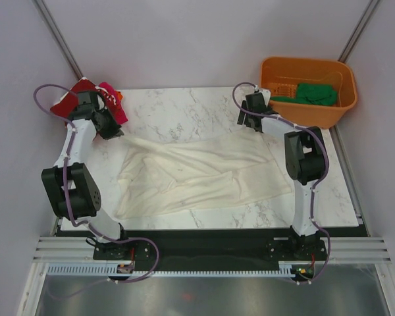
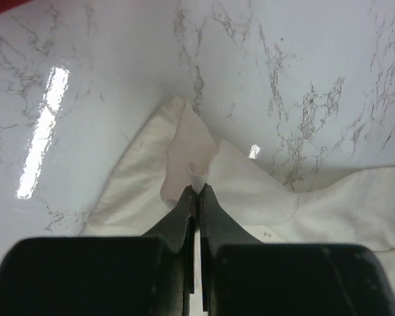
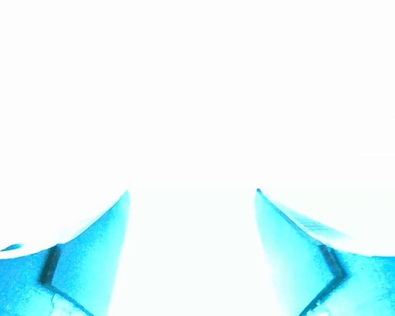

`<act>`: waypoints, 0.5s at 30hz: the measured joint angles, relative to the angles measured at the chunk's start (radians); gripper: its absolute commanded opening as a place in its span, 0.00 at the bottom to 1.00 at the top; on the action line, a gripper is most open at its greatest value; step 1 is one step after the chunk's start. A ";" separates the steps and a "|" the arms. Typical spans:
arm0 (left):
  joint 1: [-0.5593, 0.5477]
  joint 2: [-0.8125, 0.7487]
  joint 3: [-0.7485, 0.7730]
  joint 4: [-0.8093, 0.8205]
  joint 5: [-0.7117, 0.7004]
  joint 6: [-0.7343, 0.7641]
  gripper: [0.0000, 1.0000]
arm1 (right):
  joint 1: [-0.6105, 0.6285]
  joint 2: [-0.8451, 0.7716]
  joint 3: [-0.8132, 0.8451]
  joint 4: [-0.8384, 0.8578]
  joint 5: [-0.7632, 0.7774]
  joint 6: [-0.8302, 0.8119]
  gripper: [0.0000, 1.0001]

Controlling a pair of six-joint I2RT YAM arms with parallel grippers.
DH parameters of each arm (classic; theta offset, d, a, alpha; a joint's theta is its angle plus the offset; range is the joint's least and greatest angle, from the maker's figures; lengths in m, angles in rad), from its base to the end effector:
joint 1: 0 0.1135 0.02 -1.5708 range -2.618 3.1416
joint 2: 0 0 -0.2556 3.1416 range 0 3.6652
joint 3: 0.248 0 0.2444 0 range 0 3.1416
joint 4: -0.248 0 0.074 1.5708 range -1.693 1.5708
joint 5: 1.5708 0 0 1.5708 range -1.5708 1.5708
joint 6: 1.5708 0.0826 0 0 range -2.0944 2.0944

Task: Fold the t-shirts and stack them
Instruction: Fold the tshirt

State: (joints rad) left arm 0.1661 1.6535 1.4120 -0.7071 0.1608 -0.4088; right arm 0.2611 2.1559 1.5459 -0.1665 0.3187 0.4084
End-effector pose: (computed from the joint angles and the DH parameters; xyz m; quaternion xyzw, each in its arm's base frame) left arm 0.3732 0.0491 0.2434 -0.2454 0.9170 -0.1128 0.2936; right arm 0.4883 0.1037 0.1332 0.1282 0.9035 -0.0127 0.4088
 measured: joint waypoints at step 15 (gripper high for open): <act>0.078 -0.059 -0.009 -0.002 -0.003 0.000 0.02 | 0.157 -0.106 -0.124 -0.034 -0.016 -0.118 0.98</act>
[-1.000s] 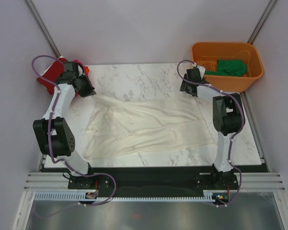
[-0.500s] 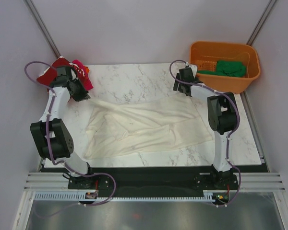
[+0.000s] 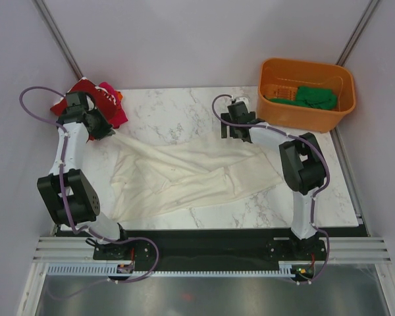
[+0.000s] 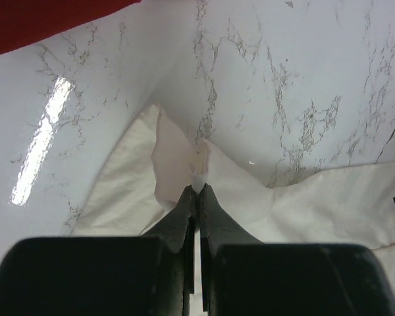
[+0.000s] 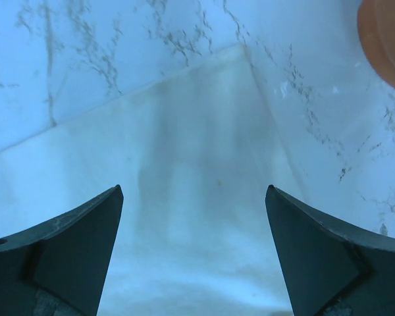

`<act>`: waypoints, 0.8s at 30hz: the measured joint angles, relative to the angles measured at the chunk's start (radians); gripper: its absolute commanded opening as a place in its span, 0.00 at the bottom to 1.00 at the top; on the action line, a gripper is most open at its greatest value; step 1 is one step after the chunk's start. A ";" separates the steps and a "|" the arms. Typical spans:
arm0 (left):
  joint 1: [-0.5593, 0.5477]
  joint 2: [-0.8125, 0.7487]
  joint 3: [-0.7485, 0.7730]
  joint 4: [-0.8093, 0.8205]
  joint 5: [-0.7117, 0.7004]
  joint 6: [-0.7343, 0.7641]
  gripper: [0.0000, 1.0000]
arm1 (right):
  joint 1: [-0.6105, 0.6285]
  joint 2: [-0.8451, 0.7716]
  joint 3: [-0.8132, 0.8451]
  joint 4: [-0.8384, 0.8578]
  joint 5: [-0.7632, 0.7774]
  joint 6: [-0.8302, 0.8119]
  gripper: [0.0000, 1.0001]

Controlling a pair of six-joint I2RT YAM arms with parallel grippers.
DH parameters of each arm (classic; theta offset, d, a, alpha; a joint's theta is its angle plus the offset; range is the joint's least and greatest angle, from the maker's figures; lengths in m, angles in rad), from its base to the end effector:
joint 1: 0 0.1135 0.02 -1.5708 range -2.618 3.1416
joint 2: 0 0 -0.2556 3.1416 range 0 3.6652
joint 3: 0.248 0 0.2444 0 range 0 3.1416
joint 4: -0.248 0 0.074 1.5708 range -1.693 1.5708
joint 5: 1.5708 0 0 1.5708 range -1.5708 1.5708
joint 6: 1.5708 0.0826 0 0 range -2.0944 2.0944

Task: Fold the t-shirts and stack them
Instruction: Fold the tshirt

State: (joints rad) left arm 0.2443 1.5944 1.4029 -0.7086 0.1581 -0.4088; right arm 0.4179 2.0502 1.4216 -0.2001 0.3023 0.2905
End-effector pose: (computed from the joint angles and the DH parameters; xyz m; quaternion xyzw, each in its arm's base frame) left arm 0.3590 0.0761 0.2610 -0.2773 0.8999 -0.1013 0.3208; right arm 0.4378 0.1675 0.1368 -0.0042 0.9229 -0.0073 0.3849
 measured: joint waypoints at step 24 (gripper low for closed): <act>0.000 0.000 -0.003 0.000 0.000 0.000 0.02 | -0.089 0.286 0.369 -0.057 -0.032 0.000 0.49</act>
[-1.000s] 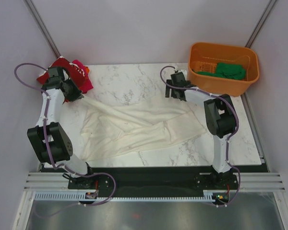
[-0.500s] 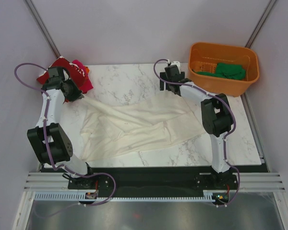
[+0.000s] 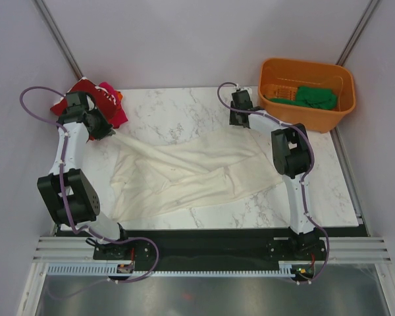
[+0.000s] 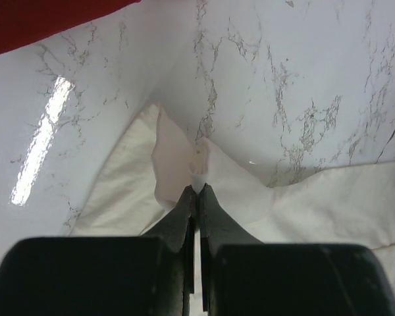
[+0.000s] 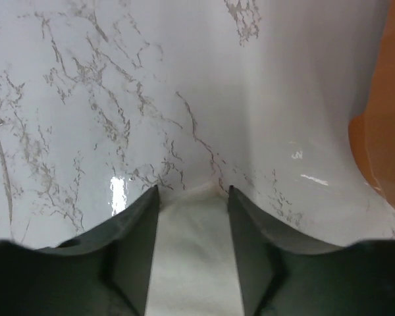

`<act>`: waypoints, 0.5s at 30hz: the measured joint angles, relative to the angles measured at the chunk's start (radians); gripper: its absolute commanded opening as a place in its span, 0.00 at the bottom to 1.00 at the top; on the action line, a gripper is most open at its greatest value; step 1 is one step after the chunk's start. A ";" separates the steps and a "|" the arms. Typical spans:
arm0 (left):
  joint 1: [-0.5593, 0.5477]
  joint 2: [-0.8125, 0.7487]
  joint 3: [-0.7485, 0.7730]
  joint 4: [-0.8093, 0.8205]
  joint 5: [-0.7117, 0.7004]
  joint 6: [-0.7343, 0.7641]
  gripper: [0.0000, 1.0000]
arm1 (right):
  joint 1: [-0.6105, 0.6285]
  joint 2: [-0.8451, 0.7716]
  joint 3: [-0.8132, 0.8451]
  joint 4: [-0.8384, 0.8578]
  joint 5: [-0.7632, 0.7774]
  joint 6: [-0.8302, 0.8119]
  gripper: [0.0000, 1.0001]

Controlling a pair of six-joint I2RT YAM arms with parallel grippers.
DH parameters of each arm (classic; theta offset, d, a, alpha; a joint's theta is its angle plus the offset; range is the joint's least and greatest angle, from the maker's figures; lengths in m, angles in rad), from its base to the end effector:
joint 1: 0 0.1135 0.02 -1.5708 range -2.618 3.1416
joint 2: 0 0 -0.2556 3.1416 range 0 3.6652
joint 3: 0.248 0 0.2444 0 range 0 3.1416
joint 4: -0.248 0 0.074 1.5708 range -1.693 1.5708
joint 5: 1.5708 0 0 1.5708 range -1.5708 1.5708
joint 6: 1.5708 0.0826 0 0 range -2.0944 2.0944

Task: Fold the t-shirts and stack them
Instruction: Fold the tshirt

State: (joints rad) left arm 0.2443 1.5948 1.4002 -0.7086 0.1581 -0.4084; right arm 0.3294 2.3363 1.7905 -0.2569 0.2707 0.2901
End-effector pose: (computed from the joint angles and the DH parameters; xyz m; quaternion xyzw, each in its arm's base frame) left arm 0.3588 0.0760 0.2599 -0.2774 0.9004 -0.1011 0.3194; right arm 0.5157 0.1530 0.1156 0.0325 0.9195 -0.0060 0.3917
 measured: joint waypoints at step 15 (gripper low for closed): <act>-0.034 0.132 0.073 -0.011 -0.008 0.018 0.02 | -0.021 -0.002 -0.011 0.037 -0.038 0.028 0.00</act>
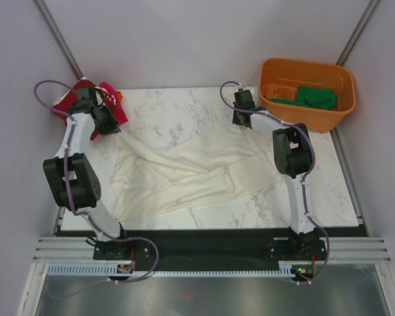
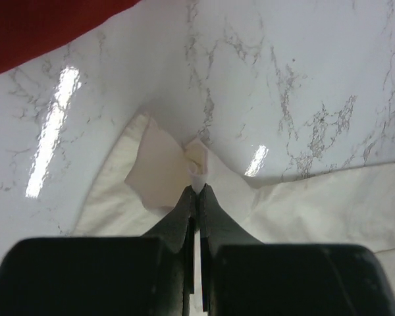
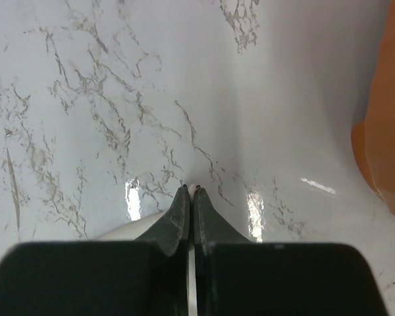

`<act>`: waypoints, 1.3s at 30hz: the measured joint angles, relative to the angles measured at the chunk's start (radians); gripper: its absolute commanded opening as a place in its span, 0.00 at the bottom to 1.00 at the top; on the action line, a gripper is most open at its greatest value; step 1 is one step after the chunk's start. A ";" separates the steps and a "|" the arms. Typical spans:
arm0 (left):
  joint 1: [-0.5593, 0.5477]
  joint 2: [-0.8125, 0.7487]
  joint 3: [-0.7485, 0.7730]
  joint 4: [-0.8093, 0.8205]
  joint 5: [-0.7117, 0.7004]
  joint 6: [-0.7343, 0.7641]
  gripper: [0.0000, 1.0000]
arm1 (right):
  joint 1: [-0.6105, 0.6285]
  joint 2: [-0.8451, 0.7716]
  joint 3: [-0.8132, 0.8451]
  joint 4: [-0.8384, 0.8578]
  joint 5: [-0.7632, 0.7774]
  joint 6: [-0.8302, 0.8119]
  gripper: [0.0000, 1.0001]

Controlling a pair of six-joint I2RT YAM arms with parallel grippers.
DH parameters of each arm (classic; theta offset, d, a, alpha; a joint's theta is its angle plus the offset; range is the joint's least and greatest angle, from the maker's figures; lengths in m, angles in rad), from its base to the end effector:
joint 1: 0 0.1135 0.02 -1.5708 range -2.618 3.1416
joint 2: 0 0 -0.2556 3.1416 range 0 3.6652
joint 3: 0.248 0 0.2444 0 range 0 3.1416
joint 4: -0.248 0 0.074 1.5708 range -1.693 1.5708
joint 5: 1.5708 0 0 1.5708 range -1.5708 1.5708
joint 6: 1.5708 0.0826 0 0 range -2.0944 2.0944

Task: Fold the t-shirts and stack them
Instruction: Fold the tshirt

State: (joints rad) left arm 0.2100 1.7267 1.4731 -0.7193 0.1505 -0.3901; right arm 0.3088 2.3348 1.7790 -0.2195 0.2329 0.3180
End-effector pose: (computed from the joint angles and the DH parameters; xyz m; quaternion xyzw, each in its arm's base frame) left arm 0.3857 0.0695 0.2360 -0.2605 0.9169 -0.0980 0.2860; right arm 0.5202 0.1459 0.1160 0.0492 0.9155 0.0167 0.3990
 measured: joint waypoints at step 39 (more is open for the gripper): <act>-0.257 -0.022 0.104 -0.087 0.001 0.192 0.02 | -0.140 -0.390 -0.275 -0.058 0.023 -0.007 0.00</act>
State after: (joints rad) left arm -0.0471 1.7050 1.5772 -0.8059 0.1513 -0.1986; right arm 0.1692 1.9446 1.5036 -0.2779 0.2554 0.3111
